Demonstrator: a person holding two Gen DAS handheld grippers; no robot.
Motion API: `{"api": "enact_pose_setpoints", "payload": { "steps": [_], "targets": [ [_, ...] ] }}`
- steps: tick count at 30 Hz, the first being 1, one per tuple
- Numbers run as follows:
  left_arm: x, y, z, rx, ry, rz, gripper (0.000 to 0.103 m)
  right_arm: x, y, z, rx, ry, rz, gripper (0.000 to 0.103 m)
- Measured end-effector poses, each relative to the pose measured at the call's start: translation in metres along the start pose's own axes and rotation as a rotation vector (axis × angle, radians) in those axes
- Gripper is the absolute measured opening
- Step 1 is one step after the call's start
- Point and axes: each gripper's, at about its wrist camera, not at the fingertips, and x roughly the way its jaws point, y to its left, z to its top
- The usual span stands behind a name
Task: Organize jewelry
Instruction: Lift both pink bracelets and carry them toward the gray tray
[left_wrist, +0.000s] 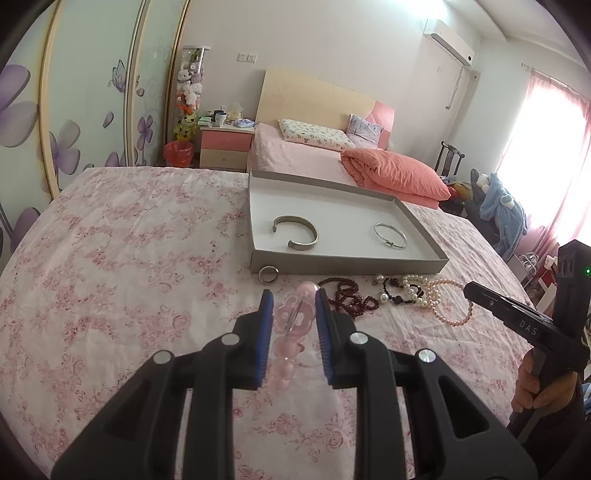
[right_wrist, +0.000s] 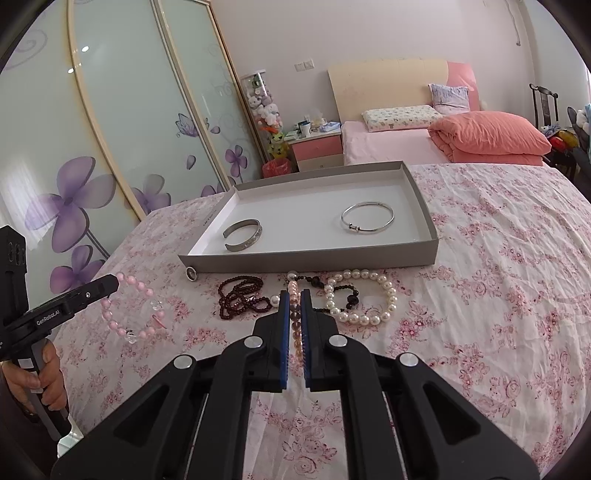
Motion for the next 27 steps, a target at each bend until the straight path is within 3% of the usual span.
{"api": "enact_pose_setpoints", "payload": {
  "steps": [18, 27],
  "targets": [
    [-0.016, -0.039, 0.028, 0.026, -0.09, -0.051, 0.023, -0.022, 0.017, 0.03, -0.034, -0.157, 0.016, 0.007],
    [-0.007, -0.049, 0.047, 0.026, -0.118, -0.035, 0.023, -0.025, 0.014, 0.047, -0.029, -0.204, 0.014, 0.007]
  ]
}}
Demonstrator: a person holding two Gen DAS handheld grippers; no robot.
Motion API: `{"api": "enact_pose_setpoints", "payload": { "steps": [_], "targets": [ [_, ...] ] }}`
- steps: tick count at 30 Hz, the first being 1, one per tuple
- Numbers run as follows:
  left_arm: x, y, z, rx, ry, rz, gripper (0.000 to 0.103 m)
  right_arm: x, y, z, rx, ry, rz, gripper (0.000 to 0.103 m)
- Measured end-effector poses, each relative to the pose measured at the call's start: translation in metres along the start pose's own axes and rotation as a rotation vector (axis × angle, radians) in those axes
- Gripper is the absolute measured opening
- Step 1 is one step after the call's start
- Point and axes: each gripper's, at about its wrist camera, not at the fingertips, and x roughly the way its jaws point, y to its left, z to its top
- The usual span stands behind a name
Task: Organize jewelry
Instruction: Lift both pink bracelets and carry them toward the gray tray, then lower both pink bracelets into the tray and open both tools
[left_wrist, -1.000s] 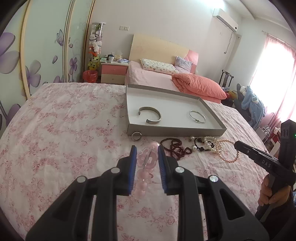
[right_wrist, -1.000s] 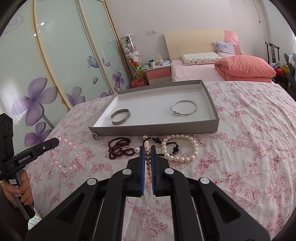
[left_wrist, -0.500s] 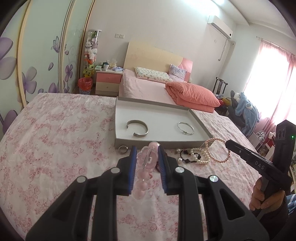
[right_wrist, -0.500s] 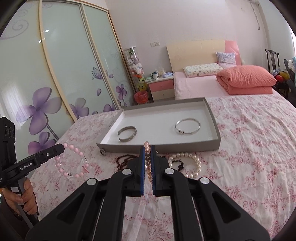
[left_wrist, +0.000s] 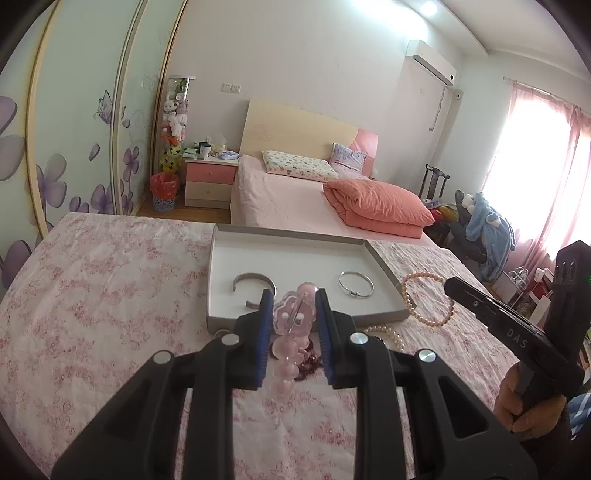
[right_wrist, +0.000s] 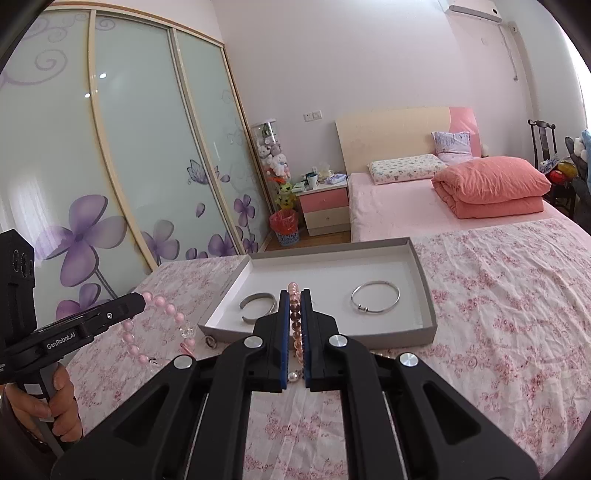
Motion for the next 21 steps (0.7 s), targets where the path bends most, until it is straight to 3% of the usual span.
{"api": "enact_pose_setpoints", "payload": {
  "steps": [11, 21],
  "targets": [
    [0.027, -0.004, 0.027, -0.003, -0.018, 0.041, 0.023, 0.014, -0.008, 0.023, 0.0, -0.044, -0.009, 0.007],
    [0.08, 0.002, 0.046, -0.002, 0.016, 0.075, 0.023, 0.057, -0.024, 0.037, 0.009, -0.012, -0.041, 0.007]
  ]
}}
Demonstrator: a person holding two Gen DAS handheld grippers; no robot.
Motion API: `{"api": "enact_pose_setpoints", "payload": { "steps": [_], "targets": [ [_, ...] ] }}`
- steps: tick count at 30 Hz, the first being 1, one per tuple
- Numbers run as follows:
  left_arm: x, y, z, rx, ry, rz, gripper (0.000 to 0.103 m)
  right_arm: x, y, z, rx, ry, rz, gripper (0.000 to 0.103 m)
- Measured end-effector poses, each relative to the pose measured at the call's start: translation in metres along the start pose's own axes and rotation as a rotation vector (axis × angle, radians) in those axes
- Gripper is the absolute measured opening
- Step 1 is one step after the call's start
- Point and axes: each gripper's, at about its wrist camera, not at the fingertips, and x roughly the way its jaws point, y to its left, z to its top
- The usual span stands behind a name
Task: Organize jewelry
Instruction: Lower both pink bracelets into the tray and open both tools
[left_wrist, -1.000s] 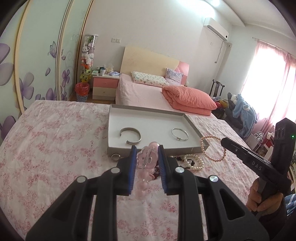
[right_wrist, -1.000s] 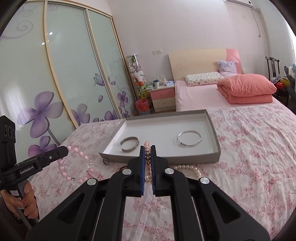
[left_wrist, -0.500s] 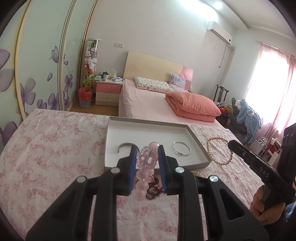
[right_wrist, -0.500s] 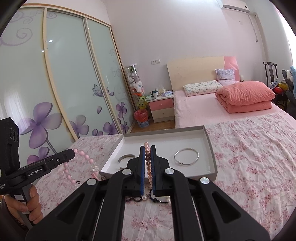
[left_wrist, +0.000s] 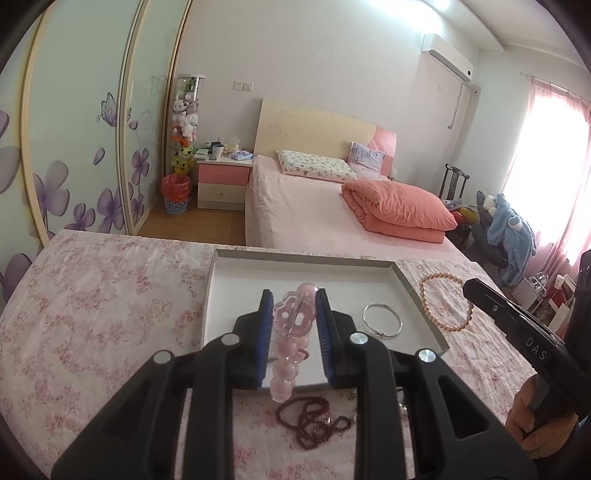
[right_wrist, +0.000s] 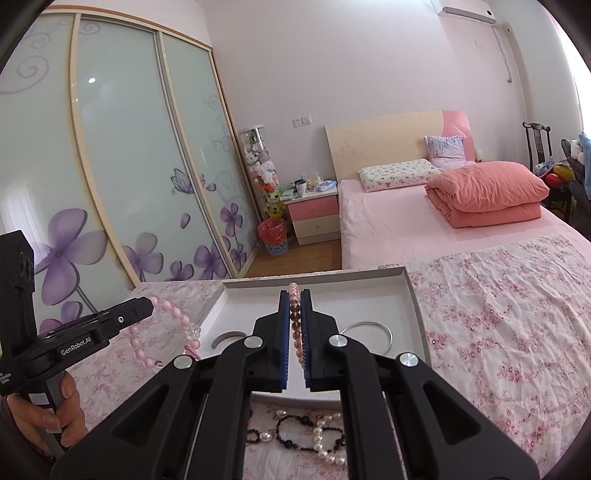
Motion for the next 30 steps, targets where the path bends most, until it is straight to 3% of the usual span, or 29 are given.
{"api": "enact_pose_setpoints", "payload": {
  "steps": [12, 24, 30],
  "targets": [
    [0.054, 0.009, 0.01, -0.013, 0.038, 0.042, 0.023, 0.056, -0.013, -0.004, 0.01, 0.083, -0.03, 0.007],
    [0.09, 0.006, 0.015, -0.017, 0.075, 0.008, 0.023, 0.099, -0.022, -0.014, 0.049, 0.188, -0.012, 0.007],
    [0.107, 0.012, 0.016, -0.036, 0.097, 0.015, 0.026, 0.102, -0.03, -0.019, 0.054, 0.206, -0.068, 0.015]
  ]
}}
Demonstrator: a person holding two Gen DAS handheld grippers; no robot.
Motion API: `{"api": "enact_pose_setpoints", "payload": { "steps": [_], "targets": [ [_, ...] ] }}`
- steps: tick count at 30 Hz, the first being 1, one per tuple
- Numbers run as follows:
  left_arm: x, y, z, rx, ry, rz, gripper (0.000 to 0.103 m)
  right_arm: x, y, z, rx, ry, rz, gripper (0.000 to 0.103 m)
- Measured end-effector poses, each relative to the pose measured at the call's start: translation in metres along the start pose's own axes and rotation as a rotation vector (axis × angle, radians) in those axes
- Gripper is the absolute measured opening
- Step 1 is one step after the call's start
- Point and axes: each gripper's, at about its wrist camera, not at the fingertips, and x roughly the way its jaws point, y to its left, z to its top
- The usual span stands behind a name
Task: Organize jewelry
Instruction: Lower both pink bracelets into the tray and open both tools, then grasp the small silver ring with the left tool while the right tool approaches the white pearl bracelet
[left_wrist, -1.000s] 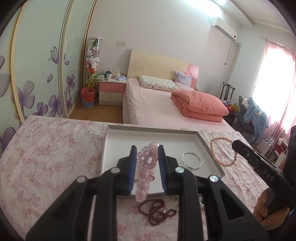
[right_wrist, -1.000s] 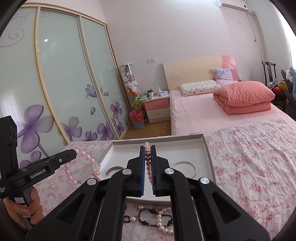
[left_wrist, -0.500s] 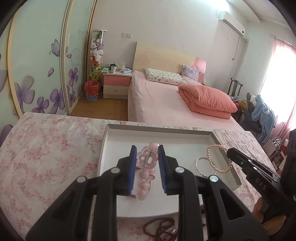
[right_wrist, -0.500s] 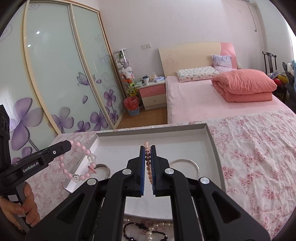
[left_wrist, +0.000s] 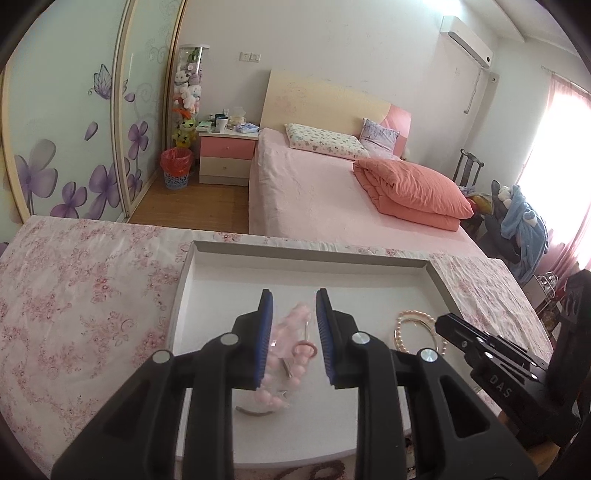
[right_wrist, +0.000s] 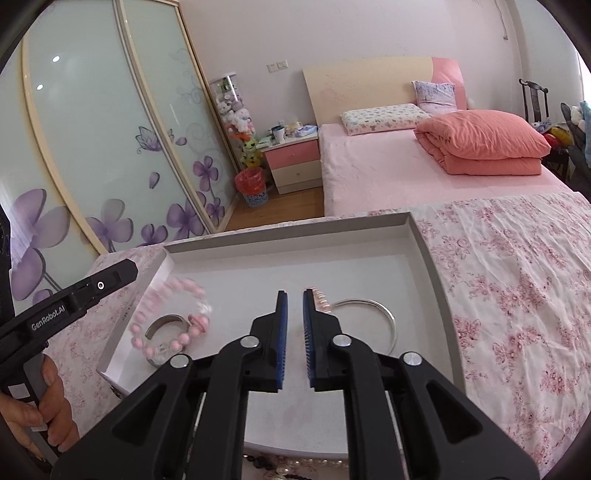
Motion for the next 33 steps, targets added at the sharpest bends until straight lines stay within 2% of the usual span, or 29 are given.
{"api": "enact_pose_setpoints", "payload": {
  "steps": [10, 16, 20, 23, 25, 33],
  "targets": [
    [-0.007, 0.012, 0.001, -0.014, -0.012, 0.029, 0.029, -0.01, -0.004, -0.001, -0.005, -0.027, -0.029, 0.022],
    [-0.021, 0.019, -0.002, -0.014, -0.027, 0.043, 0.031, -0.015, -0.002, -0.001, -0.011, -0.033, -0.032, 0.022],
    [-0.034, 0.025, -0.005, -0.02, -0.035, 0.047, 0.036, -0.023, -0.001, -0.004, -0.016, -0.037, -0.029, 0.022],
    [-0.05, 0.034, -0.013, -0.022, -0.045, 0.055, 0.042, -0.033, -0.001, -0.01, -0.023, -0.037, -0.023, 0.024],
    [-0.063, 0.043, -0.022, -0.028, -0.049, 0.062, 0.045, -0.039, -0.002, -0.018, -0.025, -0.032, -0.022, 0.029],
    [-0.093, 0.057, -0.066, 0.0, -0.022, 0.098, 0.058, -0.061, -0.009, -0.051, -0.03, 0.019, -0.032, 0.029]
  ]
}}
